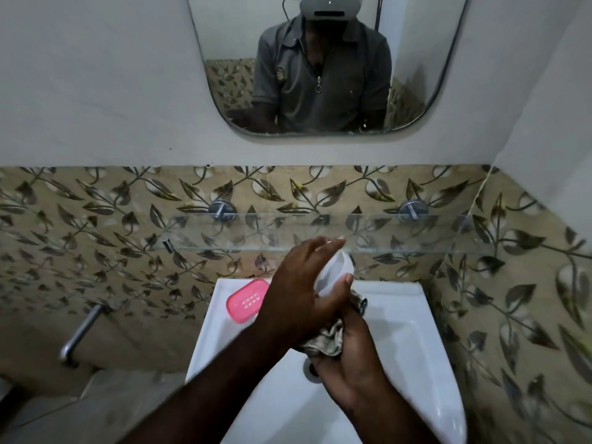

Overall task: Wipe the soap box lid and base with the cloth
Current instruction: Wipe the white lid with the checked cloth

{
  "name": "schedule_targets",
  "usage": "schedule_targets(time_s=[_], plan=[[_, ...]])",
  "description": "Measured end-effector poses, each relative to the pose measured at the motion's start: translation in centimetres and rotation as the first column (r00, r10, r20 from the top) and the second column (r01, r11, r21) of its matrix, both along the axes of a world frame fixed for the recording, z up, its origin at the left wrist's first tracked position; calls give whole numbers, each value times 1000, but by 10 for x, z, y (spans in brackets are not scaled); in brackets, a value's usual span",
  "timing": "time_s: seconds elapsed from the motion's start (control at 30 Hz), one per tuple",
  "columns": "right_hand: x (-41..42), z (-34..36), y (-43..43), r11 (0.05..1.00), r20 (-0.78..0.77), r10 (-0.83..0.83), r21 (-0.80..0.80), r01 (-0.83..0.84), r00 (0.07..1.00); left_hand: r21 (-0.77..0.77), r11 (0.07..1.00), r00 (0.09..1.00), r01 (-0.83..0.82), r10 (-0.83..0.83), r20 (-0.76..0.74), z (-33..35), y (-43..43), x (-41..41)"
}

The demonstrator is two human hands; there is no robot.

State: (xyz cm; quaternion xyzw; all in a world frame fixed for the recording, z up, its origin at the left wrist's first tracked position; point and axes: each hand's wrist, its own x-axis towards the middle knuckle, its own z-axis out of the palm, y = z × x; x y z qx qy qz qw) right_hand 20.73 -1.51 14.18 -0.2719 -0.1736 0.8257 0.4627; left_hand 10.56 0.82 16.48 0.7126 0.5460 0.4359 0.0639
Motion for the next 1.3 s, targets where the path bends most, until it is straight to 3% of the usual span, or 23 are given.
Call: schedule_targets(time_s=[0.1, 0.27, 0.37, 0.7, 0.87, 0.97, 1.07, 1.17, 1.27, 1.3], plan=[[16, 4, 9, 997, -53, -72, -13, 71, 996, -24, 994, 989, 105, -107, -106, -3, -2, -2], [41, 23, 28, 985, -171, -136, 87, 152, 976, 123, 976, 965, 180, -151, -215, 3, -3, 8], [31, 16, 20, 994, -177, -109, -2, 110, 978, 122, 971, 954, 206, -172, -246, 7, 1, 6], [19, 0, 20, 998, -194, -46, -45, 37, 980, 223, 947, 964, 232, -193, -184, -16, -15, 8], [14, -7, 13, 998, -97, 32, -43, -37, 995, 199, 958, 969, 206, -171, -178, -20, -10, -1], [10, -2, 4, 999, -113, -29, -30, 26, 993, 186, 979, 996, 81, -72, -58, -25, -9, -4], [8, 4, -3, 989, -91, -95, 106, 104, 991, 54, 992, 962, -114, 97, 253, -25, -6, -1], [2, 15, -2, 936, 82, -187, 318, 152, 979, -139, 989, 765, -56, 132, 630, -19, -6, 8], [-4, 23, 6, 712, 390, -418, 702, 29, 820, -286, 949, 606, 135, 149, 781, -14, -10, 14], [-5, 21, 12, 642, 438, -480, 765, -35, 760, -328, 915, 487, 236, 181, 854, -11, -11, 14]])
